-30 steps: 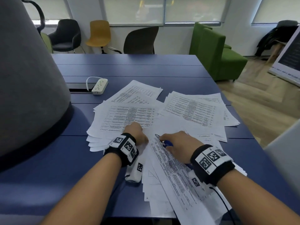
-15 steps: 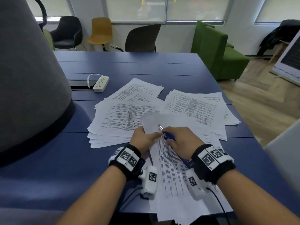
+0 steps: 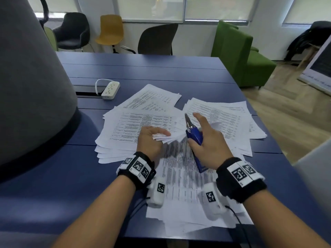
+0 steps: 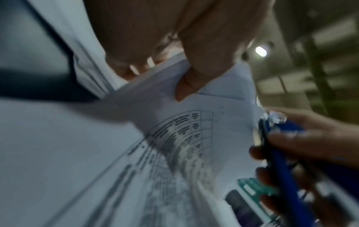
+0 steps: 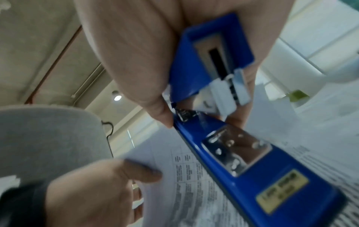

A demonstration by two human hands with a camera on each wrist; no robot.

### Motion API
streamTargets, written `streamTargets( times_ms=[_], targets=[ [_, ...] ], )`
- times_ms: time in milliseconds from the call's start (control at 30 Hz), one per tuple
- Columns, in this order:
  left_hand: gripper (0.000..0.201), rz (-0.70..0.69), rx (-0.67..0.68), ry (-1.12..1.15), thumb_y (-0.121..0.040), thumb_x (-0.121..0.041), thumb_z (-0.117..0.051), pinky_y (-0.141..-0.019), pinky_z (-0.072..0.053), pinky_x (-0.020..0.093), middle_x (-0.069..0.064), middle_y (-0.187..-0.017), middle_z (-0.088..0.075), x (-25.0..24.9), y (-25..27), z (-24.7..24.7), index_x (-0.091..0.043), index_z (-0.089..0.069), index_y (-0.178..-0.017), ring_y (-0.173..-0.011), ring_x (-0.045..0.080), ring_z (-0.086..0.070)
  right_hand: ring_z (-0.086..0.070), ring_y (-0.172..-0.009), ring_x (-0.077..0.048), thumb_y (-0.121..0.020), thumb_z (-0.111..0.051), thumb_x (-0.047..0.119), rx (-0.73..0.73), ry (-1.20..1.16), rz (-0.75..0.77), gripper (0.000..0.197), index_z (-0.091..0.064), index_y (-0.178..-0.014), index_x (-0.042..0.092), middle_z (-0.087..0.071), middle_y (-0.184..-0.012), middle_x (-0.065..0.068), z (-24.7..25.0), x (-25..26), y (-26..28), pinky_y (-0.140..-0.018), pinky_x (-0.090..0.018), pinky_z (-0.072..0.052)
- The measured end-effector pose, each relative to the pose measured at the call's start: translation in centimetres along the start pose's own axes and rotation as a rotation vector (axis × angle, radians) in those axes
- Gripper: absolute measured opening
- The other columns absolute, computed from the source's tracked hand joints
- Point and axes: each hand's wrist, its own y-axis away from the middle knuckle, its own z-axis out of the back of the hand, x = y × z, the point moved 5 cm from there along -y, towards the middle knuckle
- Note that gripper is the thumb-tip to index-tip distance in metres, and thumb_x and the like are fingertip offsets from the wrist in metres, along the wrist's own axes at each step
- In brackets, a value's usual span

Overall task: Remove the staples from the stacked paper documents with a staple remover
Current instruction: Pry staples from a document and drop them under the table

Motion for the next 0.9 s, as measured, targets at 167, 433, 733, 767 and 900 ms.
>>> streamTargets(
  times_ms=[167,433,733,767,900],
  targets=[
    [0.027,-0.105,-0.039,-0.199,-0.066,-0.014,-0.068,-0.086,-0.040,0.011,0.020,-0.105,-0.069,0.1,-0.4,0.8,-0.035,-0.078,-0.079,-0.099,0.030,-0.063,-0.060,-0.076,-0.011,-0.089,-0.070,0.025,0.171,-0.012,-0.055,0.043,-0.055,-0.128,0.034,-0.062,-0.088,0.009,-1.3,-0.6,-0.6,-0.060,-0.002,-0.037],
    [0.074,0.325,-0.094,0.059,-0.086,-0.023,-0.052,-0.074,-0.054,0.033,0.000,-0.091,-0.068,0.9,1.2,0.7,-0.039,-0.033,-0.156,-0.080,0.024,-0.069,-0.064,-0.083,-0.014,-0.087,-0.069,0.024,0.124,-0.011,-0.082,0.031,-0.064,-0.117,0.026,-0.069,-0.100,0.003,-2.1,-0.9,-0.9,-0.065,-0.014,-0.043],
    [0.012,0.558,-0.127,0.690,-0.093,-0.015,-0.066,-0.064,-0.058,0.040,0.019,-0.086,-0.064,1.1,1.9,-1.4,-0.004,-0.065,-0.087,-0.073,0.031,-0.064,-0.060,-0.095,-0.023,-0.083,-0.070,0.028,0.239,0.089,-0.079,0.033,-0.064,-0.116,0.027,-0.067,-0.104,-0.003,-3.2,-0.5,-0.1,-0.084,-0.032,-0.050],
    [0.010,0.508,-0.141,0.619,-0.090,-0.005,-0.071,-0.056,-0.058,0.037,0.019,-0.083,-0.063,1.6,1.8,-1.5,-0.005,-0.063,-0.084,-0.067,0.028,-0.063,-0.060,-0.096,-0.023,-0.083,-0.070,0.028,0.257,0.107,-0.092,0.035,-0.062,-0.118,0.027,-0.067,-0.105,-0.003,-3.3,-0.4,0.0,-0.086,-0.033,-0.050],
    [0.032,0.336,-0.161,0.501,-0.078,0.012,-0.078,-0.065,-0.061,0.048,0.020,-0.087,-0.061,2.8,1.5,-1.8,-0.015,-0.060,-0.078,-0.072,0.030,-0.063,-0.059,-0.097,-0.025,-0.090,-0.064,0.024,0.347,0.205,-0.119,0.060,-0.040,-0.144,0.034,-0.064,-0.112,-0.009,-3.7,-0.3,0.0,-0.086,-0.031,-0.051]
  ],
)
